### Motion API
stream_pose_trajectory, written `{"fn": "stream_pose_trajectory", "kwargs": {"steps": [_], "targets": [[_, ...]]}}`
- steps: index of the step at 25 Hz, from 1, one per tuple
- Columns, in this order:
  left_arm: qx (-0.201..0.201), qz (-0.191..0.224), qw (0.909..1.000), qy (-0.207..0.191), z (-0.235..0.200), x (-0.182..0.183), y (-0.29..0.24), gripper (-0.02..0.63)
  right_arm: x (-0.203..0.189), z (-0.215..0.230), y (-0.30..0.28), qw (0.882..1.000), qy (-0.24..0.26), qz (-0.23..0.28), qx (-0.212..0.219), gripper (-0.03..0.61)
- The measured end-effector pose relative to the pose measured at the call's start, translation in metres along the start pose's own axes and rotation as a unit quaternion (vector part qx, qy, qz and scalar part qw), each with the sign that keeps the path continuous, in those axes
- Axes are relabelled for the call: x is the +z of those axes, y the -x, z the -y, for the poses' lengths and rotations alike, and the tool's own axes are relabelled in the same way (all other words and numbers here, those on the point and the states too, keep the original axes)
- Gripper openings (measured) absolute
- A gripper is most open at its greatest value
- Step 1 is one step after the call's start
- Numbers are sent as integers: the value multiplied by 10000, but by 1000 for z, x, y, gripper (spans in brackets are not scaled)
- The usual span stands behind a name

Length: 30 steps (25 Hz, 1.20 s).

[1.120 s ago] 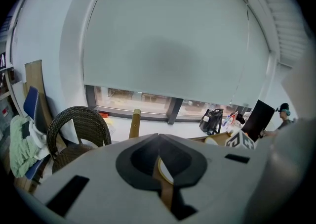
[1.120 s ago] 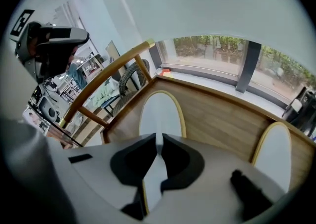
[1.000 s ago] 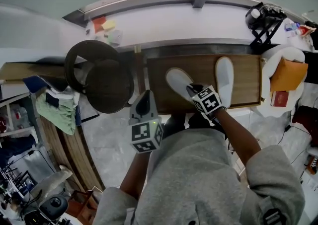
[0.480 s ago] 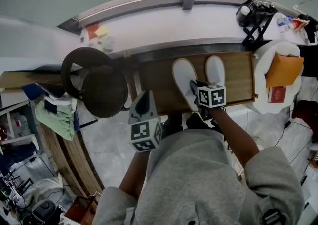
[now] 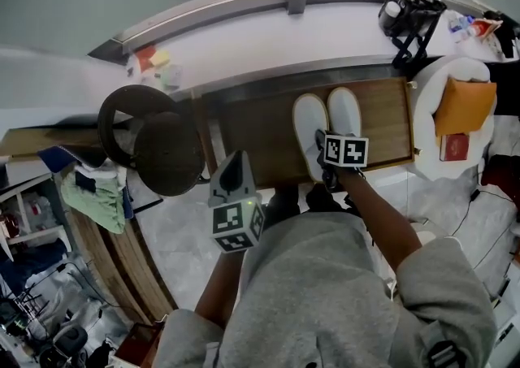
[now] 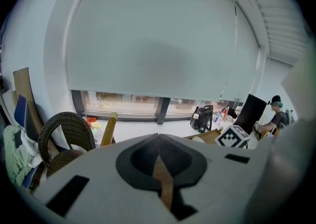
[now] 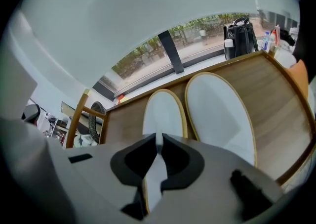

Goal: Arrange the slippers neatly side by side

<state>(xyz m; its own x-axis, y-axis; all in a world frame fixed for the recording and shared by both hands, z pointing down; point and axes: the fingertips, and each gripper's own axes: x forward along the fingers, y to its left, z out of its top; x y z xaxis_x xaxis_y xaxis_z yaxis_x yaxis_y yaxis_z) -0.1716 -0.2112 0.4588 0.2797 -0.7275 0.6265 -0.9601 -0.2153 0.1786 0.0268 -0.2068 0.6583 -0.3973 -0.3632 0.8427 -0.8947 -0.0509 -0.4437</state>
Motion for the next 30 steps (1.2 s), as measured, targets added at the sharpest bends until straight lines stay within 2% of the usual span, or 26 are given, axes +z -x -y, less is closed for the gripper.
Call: {"fn": "stream_pose_trajectory", "kwargs": {"steps": [16,21,23,26,30], "targets": [[115,-63,9999,-82,11,-7,5,15,0,16,-10,9994,-291,153,-69,41],[121,-39,9999,-99,17,-6,6,15,3,12,-7,9997,-68,181,156,48],[121,-34,9999,-95,21,-7,6,15,4,9,-3,9993,6,168,327,93],[107,-26,9999,-91,31,-11,7,15,5,9,6,9984,71,173,531,118],[28,26,9999,-134,49,-11,9,15,9,7,28,9960,536,249,671,130]]}}
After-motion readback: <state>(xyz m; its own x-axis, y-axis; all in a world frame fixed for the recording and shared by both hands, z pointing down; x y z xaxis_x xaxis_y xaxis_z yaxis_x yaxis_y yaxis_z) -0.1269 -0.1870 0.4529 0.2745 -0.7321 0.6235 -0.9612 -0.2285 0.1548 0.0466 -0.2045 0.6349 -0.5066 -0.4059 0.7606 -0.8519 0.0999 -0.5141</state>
